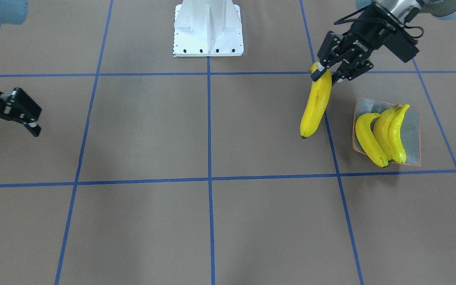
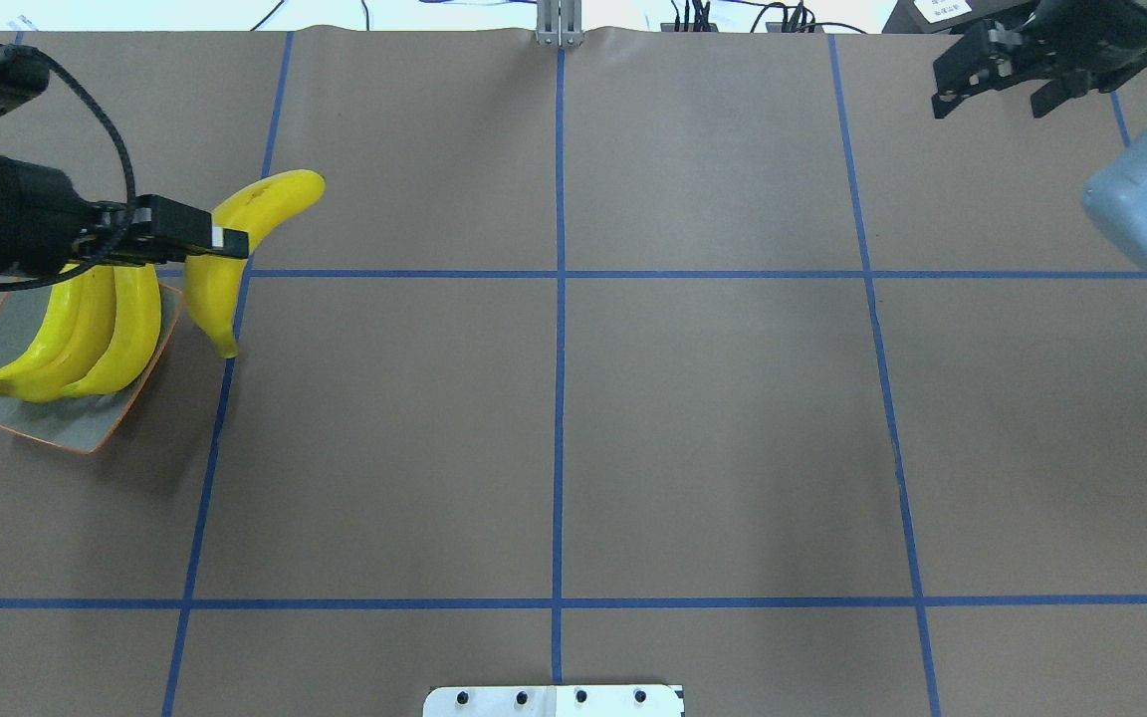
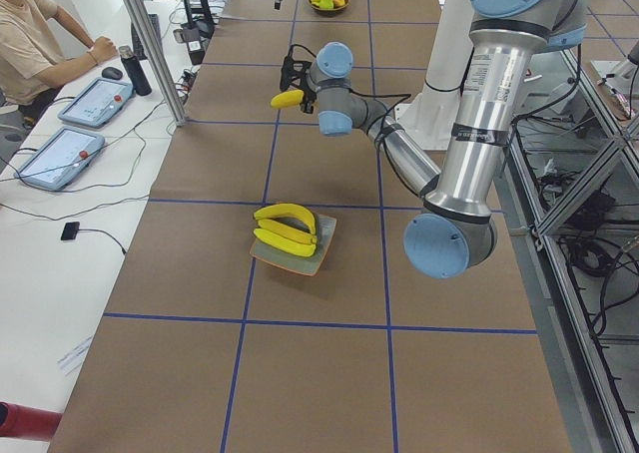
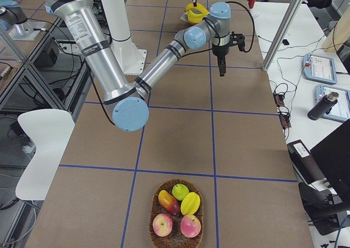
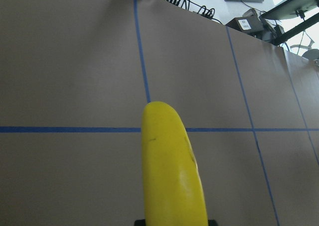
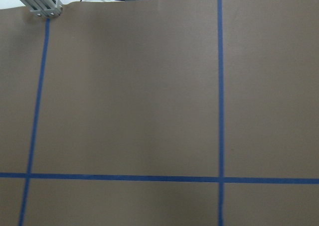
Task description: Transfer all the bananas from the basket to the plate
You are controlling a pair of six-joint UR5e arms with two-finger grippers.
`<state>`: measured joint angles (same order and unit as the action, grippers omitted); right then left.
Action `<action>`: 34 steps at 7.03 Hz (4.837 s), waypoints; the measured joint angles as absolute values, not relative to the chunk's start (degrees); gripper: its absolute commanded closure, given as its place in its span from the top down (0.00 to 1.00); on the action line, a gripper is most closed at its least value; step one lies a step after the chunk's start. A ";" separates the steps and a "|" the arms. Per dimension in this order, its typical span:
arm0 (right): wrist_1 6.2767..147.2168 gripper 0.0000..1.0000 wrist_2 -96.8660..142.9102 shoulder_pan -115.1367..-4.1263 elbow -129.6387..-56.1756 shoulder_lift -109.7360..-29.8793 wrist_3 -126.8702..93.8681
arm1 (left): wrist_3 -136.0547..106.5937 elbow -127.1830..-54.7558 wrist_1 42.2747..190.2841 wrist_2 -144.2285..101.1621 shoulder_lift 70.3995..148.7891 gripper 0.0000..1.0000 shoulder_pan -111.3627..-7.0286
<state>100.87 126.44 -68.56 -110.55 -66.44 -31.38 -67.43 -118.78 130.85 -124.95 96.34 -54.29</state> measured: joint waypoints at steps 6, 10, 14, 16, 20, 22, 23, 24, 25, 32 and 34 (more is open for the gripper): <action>100.53 1.00 130.93 -82.66 -110.23 -80.77 0.96 | -11.29 -114.34 131.17 -128.92 84.19 0.00 -59.77; 100.54 1.00 130.98 -84.83 -110.14 -83.06 4.98 | 20.51 -103.08 131.03 -137.31 85.17 0.00 -65.97; 100.55 1.00 131.02 -85.25 -110.19 -83.32 5.27 | 25.12 -93.83 133.36 -140.45 88.12 0.39 -66.90; 100.49 1.00 130.97 -85.39 -110.16 -83.16 5.27 | 24.86 -91.69 134.03 -142.46 89.10 0.87 -66.92; 100.53 1.00 130.96 -85.43 -110.21 -83.07 5.27 | 23.19 -91.39 134.14 -142.93 89.19 0.99 -67.04; 100.62 1.00 130.96 -85.54 -110.17 -83.16 5.29 | 17.83 -91.69 133.97 -142.97 89.97 0.99 -68.87; 100.68 1.00 130.96 -85.79 -110.14 -83.36 5.37 | 14.17 -91.78 133.06 -142.92 90.56 0.99 -71.06; 100.77 1.00 130.94 -86.35 -110.11 -83.82 5.78 | 9.53 -92.03 130.35 -142.76 91.35 0.99 -73.96; 100.90 1.00 130.90 -87.13 -109.88 -84.34 6.47 | 5.51 -92.45 125.12 -142.40 92.26 0.99 -77.20; 101.00 1.00 130.39 -89.58 -107.43 -87.57 7.09 | 3.03 -92.68 83.83 -125.41 93.21 1.00 -88.57; 100.73 1.00 130.06 -89.64 -106.61 -88.82 6.95 | 2.99 -93.05 82.58 -130.31 93.21 1.00 -90.43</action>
